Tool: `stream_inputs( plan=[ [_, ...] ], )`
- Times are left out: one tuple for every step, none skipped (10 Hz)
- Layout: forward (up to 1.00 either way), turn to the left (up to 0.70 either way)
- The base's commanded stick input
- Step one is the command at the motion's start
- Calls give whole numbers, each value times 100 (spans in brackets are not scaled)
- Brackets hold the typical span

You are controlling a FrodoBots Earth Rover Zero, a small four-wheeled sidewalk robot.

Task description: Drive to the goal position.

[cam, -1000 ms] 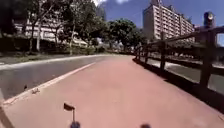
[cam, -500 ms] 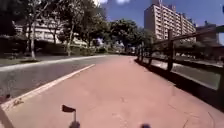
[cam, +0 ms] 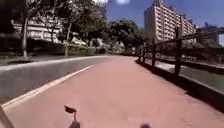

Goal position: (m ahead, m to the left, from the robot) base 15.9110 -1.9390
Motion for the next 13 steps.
stream_inputs(
  plan=[
    [85,0],
    [85,0],
    [85,0],
    [85,0],
    [86,0],
    [100,0],
    [100,0],
    [100,0],
    [100,0],
    [100,0],
    [100,0],
    [100,0],
    [100,0]
  ],
)
